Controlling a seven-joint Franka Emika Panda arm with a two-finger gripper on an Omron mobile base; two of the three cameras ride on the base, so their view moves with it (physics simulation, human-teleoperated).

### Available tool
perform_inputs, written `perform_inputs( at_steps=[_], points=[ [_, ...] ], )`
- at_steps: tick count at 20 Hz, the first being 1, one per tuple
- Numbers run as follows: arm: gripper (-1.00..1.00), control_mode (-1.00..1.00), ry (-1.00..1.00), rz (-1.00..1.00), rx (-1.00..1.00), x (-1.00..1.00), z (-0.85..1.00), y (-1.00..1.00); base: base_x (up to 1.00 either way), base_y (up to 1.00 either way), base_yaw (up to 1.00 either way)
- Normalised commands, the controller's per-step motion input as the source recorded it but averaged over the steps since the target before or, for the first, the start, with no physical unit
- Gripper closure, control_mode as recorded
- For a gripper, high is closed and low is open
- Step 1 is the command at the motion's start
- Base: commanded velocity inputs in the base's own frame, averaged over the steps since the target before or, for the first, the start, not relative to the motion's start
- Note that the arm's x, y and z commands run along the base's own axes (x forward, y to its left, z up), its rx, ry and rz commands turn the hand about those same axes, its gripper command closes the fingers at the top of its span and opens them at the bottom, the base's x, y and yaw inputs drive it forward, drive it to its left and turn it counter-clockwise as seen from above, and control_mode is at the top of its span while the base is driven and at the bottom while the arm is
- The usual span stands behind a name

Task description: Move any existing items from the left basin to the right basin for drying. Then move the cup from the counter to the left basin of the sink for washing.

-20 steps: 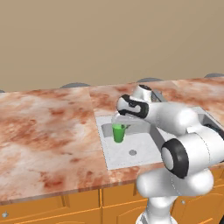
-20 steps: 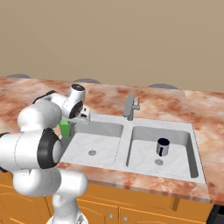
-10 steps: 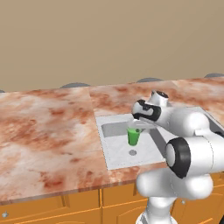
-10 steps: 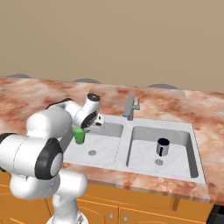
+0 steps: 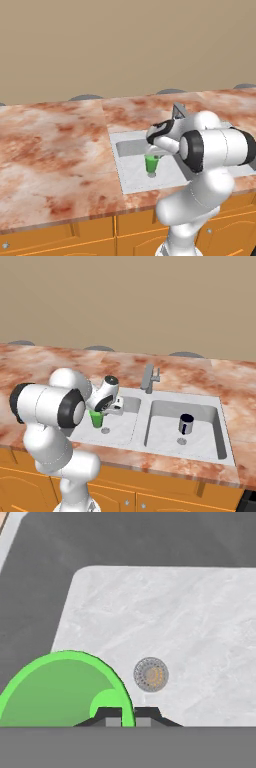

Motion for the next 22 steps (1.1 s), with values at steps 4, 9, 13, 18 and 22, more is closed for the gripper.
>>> perform_inputs(
  at_steps=[4, 9, 13, 18, 22],
  points=[
    [1.00, -1.00, 0.00, 0.00, -0.02, 0.19, -0.34, 0.00, 0.00, 0.00, 0.00],
    [1.00, -1.00, -0.01, 0.00, 0.00, 0.01, -0.20, -0.01, 0.00, 0.00, 0.00],
    [-1.00, -1.00, -0.01, 0.00, 0.00, 0.00, 0.00, -0.01, 0.00, 0.00, 0.00],
    [-1.00, -1.00, 0.00, 0.00, 0.00, 0.00, 0.21, 0.00, 0.00, 0.00, 0.00],
    [-1.00, -1.00, -0.03, 0.00, 0.00, -0.03, 0.45, 0.00, 0.00, 0.00, 0.00]
  ],
)
